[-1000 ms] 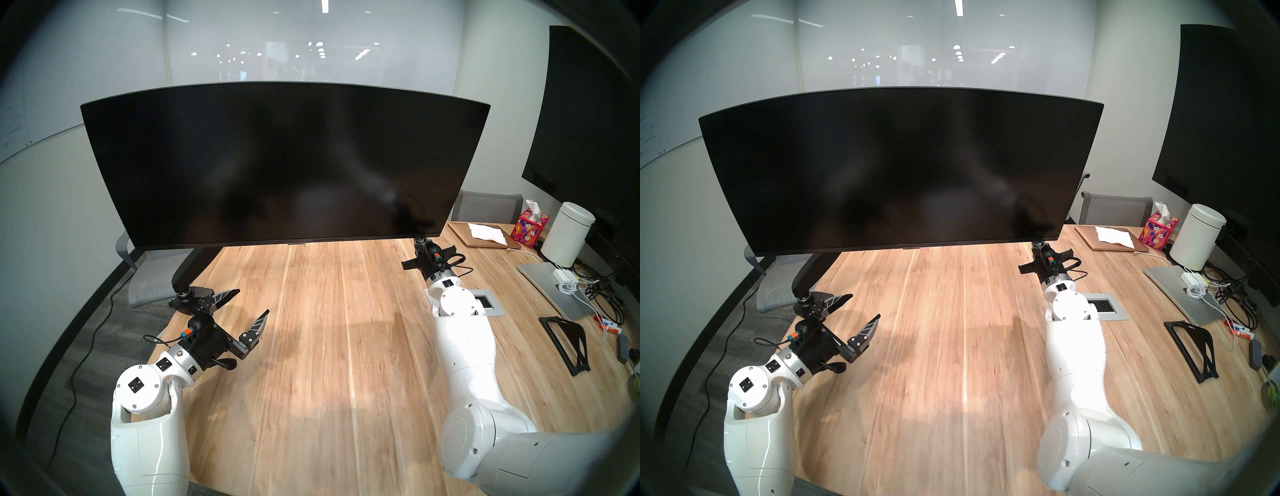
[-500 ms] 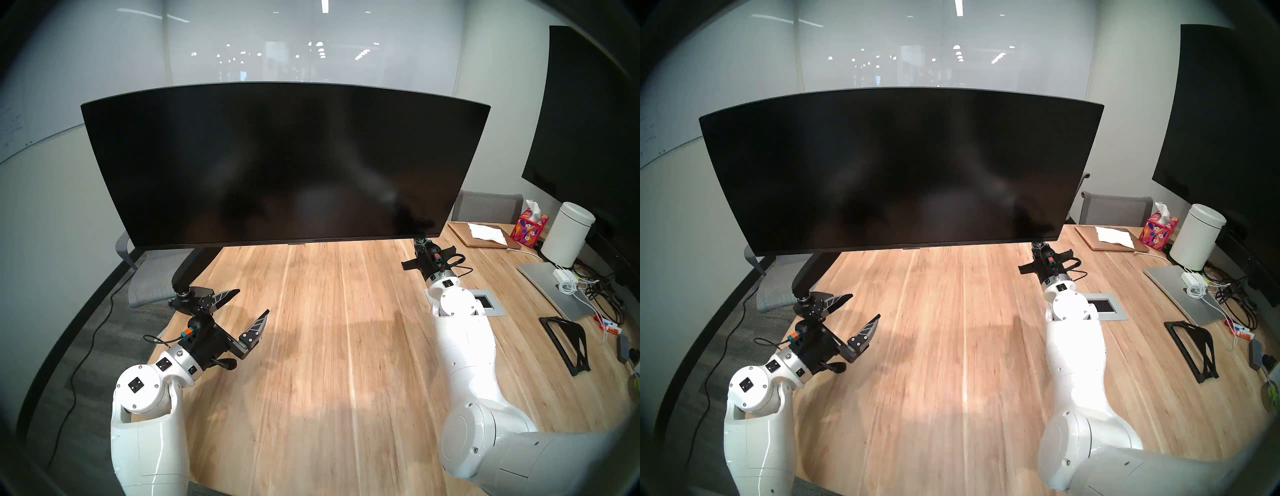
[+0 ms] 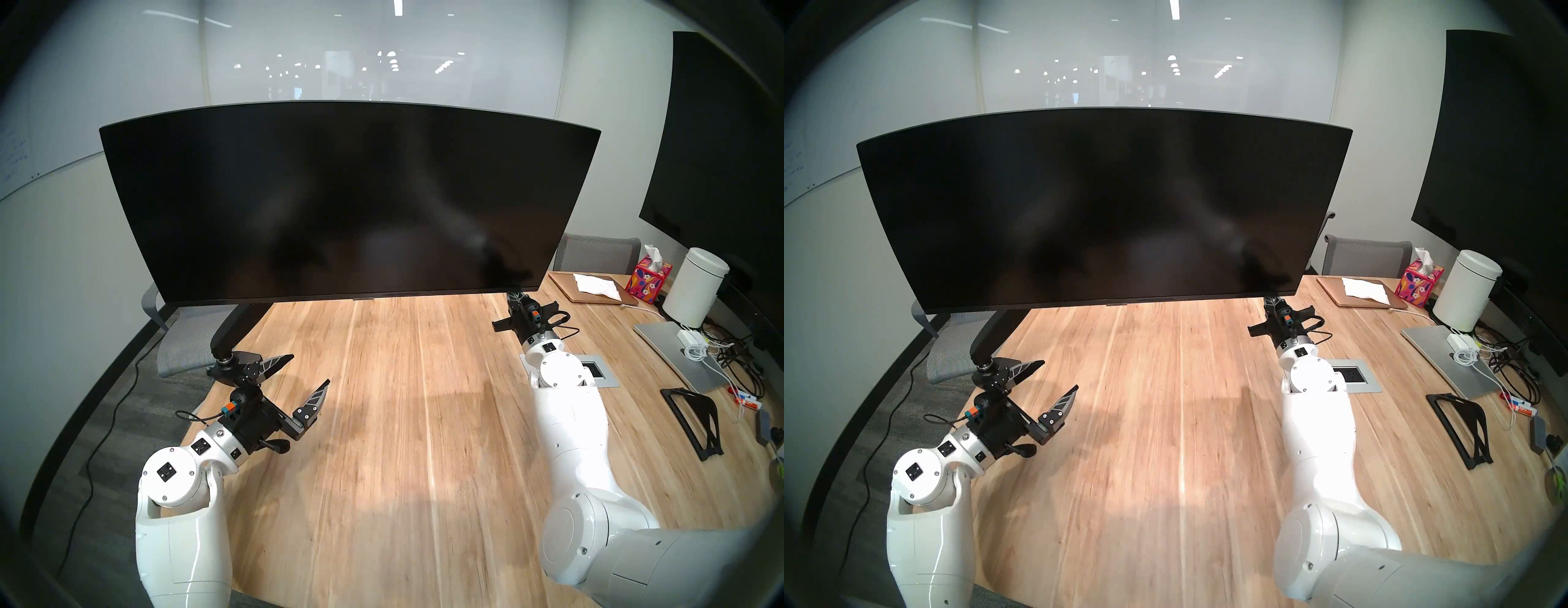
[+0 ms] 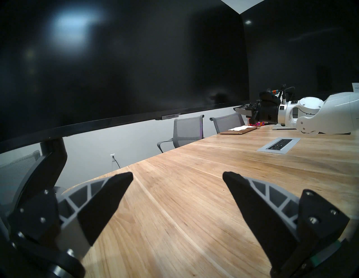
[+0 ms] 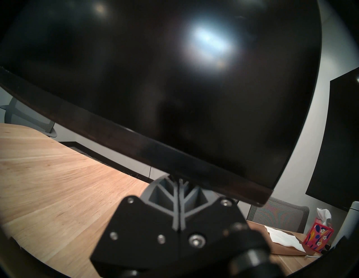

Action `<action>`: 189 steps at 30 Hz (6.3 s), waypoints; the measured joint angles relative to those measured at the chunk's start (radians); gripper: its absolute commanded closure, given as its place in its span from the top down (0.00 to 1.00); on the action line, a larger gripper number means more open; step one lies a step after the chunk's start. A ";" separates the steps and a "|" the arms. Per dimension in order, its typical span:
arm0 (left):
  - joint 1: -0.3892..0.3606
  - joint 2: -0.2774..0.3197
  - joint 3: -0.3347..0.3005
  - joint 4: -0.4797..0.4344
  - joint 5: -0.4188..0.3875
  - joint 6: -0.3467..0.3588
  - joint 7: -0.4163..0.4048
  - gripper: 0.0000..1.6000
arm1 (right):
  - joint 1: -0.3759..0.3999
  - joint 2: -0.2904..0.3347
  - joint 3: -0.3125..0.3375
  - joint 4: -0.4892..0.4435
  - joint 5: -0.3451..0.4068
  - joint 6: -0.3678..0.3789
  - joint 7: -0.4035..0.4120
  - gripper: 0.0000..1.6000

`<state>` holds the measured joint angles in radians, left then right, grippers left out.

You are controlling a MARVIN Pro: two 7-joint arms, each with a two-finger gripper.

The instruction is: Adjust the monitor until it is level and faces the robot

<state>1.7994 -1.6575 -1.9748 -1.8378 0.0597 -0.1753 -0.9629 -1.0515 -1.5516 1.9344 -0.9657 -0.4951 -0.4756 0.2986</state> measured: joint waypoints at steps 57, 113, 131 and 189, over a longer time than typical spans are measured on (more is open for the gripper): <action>0.001 0.000 0.001 -0.001 0.000 0.000 0.004 1.00 | -0.059 0.010 0.044 -0.087 0.005 0.022 0.086 0.00; 0.001 0.000 0.001 -0.001 0.000 0.000 0.004 1.00 | -0.298 -0.087 0.138 -0.425 0.097 0.032 0.292 0.00; 0.001 0.000 0.001 -0.001 0.000 0.000 0.004 1.00 | -0.371 -0.114 0.197 -0.542 0.189 0.048 0.386 0.24; 0.001 0.000 0.001 -0.001 0.000 0.000 0.005 1.00 | -0.571 -0.097 0.336 -0.697 0.834 0.002 0.771 1.00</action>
<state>1.8008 -1.6575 -1.9735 -1.8390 0.0600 -0.1750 -0.9583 -1.6227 -1.6490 2.2708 -1.6628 0.3391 -0.4734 1.0698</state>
